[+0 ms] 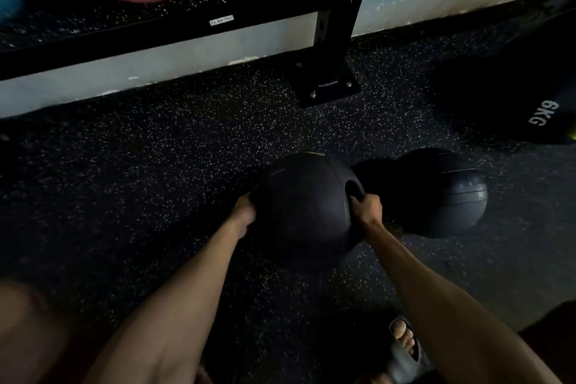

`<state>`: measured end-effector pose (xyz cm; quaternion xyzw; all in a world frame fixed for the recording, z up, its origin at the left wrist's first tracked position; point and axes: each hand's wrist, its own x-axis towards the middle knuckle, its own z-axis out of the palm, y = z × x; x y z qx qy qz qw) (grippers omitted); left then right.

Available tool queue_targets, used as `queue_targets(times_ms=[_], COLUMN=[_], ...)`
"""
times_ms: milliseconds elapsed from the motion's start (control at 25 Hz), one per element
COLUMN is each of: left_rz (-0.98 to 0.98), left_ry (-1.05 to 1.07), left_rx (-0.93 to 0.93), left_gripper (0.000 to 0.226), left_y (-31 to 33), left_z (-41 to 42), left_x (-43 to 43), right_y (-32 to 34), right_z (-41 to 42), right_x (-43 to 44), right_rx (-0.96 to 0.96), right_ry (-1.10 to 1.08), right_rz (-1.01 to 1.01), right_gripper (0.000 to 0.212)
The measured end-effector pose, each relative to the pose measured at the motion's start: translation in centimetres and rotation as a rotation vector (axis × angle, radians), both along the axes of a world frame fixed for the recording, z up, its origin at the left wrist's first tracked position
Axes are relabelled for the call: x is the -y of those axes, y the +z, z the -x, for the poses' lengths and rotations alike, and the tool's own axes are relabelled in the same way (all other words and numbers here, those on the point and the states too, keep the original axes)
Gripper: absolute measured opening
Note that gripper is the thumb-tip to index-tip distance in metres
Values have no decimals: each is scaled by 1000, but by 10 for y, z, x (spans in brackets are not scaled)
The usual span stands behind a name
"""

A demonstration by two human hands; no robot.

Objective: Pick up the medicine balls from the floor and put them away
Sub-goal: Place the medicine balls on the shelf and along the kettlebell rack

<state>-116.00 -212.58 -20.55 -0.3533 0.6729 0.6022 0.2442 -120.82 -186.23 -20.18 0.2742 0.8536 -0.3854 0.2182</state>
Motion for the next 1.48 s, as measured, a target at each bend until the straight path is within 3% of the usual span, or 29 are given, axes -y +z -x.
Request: queue_targets(times_ms=[160, 280, 520, 640, 800, 920, 1040, 1200, 1360, 1480], left_rz=[23, 48, -4, -41, -73, 117, 257, 508, 547, 538], left_ry=[20, 57, 239, 343, 395, 317, 205, 223, 285, 297], left_rx=[-101, -220, -401, -436, -480, -590, -709, -869, -975, -1072], left_gripper=[33, 33, 21, 28, 19, 32, 23, 24, 35, 27], left_y=[49, 124, 371, 505, 701, 813, 914, 1008, 1075, 1109], left_z=[10, 33, 55, 59, 55, 59, 53, 49, 31, 24], left_x=[23, 38, 58, 65, 71, 85, 102, 120, 131, 154], right_y=[52, 127, 367, 503, 697, 816, 928, 1025, 1088, 1123], right_z=[18, 44, 63, 65, 66, 73, 71, 56, 42, 35], right_x=[26, 43, 66, 76, 91, 101, 117, 129, 145, 167], right_rx=[-114, -238, -407, -469, -545, -622, -709, -841, -901, -972], right_ry=[33, 47, 12, 17, 49, 90, 83, 52, 75, 66], right_rz=[14, 14, 92, 111, 139, 137, 200, 249, 297, 394], right_gripper=[33, 33, 19, 23, 28, 34, 31, 23, 26, 25])
